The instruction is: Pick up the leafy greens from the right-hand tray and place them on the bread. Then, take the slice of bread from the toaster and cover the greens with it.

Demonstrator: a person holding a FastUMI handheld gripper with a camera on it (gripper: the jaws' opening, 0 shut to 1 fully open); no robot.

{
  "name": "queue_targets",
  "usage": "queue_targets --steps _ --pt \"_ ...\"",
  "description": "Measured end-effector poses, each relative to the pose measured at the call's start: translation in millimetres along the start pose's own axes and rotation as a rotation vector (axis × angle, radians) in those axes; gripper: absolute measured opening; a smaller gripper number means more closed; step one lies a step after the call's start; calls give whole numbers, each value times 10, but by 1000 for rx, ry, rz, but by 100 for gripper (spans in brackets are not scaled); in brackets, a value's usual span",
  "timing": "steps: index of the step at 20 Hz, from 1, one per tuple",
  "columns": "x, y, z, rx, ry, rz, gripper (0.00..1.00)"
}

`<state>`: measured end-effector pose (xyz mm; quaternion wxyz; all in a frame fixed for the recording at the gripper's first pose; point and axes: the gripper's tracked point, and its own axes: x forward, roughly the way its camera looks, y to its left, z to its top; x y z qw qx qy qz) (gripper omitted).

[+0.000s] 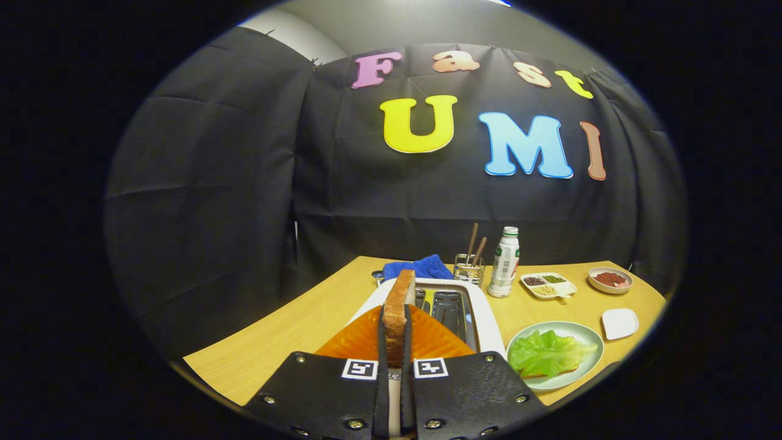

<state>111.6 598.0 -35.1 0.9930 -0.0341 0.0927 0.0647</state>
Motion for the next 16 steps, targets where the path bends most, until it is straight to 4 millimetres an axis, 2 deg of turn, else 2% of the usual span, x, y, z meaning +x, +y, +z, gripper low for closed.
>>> queue_targets --steps 8,10,16 --pt "8 -48 163 5 -26 17 7" --pt "3 13 212 17 -37 52 7" --pt "-129 -105 568 43 -116 55 7"
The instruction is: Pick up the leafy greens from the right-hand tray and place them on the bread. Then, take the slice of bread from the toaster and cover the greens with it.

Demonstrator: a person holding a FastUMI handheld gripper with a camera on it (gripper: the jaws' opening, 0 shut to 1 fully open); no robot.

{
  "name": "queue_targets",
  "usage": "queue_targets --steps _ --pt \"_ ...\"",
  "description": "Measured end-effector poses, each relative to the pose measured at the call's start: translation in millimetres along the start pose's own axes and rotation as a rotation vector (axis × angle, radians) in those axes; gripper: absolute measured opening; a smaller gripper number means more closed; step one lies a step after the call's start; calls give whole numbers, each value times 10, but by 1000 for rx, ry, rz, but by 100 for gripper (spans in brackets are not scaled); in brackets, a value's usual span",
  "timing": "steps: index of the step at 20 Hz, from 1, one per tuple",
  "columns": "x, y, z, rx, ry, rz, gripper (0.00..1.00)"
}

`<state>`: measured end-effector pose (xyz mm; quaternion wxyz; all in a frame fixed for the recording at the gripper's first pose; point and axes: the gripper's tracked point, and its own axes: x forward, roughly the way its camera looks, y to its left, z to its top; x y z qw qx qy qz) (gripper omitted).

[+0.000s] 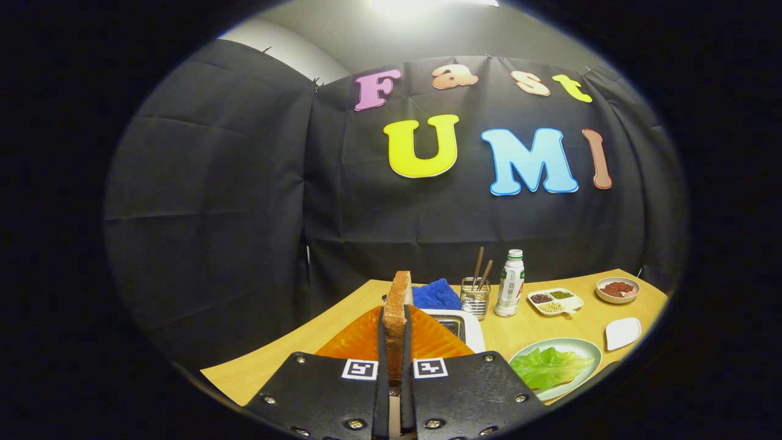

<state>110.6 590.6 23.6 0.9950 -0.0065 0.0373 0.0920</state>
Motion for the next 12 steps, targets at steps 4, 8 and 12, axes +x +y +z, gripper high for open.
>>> queue_targets --steps 4,8,12 --pt "-75 43 260 -14 -36 39 7" --pt "-187 -13 423 -37 -50 66 7" --pt "-287 -244 596 -43 -86 75 7"
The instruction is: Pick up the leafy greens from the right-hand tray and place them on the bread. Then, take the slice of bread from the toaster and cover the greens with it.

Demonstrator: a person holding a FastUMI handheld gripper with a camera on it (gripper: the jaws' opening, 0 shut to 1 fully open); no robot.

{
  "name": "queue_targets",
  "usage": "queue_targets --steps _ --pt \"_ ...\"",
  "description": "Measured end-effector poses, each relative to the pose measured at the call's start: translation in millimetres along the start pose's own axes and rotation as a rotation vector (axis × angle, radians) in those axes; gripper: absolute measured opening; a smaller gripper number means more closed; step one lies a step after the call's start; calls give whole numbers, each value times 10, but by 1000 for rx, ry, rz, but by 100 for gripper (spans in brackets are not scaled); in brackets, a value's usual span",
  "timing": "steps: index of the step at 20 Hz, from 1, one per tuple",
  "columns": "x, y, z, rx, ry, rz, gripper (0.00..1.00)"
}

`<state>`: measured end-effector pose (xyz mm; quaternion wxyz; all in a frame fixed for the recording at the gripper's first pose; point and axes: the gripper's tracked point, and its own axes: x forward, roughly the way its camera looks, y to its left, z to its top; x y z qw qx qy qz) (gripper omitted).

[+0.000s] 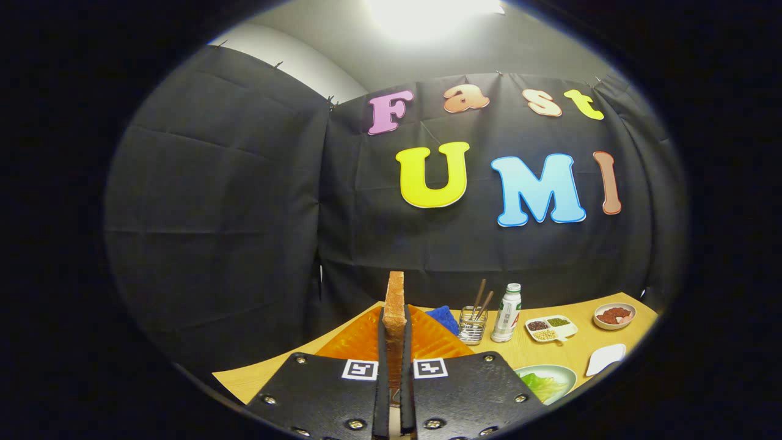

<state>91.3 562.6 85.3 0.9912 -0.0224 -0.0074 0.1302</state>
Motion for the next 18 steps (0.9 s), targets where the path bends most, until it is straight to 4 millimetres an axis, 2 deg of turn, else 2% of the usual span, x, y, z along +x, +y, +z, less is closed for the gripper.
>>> queue_targets --steps 2,6,14,18 --pt "-9 -139 -6 -12 7 16 7" --pt "-104 -398 -143 -6 68 54 7" --pt "-273 -1324 -263 -17 71 -24 7" --pt "-315 -1542 -421 -40 102 -13 7"
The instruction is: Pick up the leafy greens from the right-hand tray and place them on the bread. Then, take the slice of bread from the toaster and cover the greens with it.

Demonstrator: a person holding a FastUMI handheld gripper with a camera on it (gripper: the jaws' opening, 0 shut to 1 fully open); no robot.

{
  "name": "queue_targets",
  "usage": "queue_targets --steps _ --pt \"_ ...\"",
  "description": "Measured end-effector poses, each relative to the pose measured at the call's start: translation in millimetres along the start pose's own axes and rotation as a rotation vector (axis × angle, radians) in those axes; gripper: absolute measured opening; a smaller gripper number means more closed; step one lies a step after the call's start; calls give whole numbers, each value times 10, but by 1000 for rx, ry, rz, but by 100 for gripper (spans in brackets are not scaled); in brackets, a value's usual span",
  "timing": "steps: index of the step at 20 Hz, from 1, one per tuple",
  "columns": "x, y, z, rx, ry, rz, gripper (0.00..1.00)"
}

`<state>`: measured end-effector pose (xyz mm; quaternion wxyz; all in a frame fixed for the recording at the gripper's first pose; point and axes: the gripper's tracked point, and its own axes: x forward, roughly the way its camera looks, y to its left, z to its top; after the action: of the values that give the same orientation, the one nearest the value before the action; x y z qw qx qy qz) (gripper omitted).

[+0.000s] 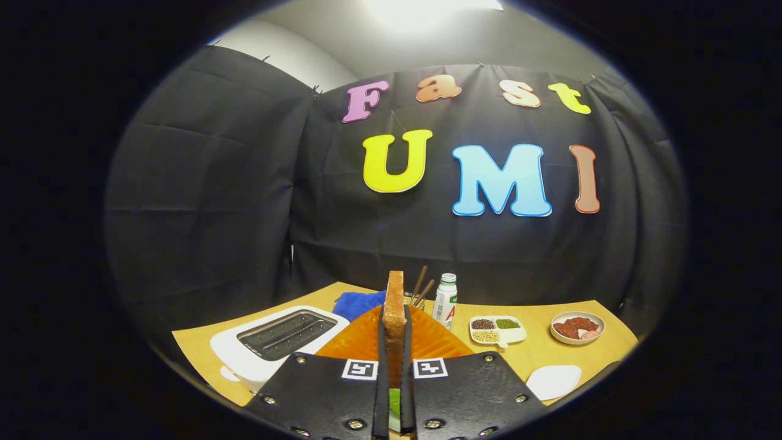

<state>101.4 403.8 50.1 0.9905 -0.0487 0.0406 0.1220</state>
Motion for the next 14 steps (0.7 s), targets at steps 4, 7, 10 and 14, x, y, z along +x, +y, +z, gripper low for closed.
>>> queue_targets --steps 4,7,10,14 --pt "-51 -203 -189 3 23 10 7" --pt "-66 -388 -412 12 60 12 7" --pt "-85 -496 -537 45 79 38 7" --pt "-85 -551 -779 100 114 82 7"
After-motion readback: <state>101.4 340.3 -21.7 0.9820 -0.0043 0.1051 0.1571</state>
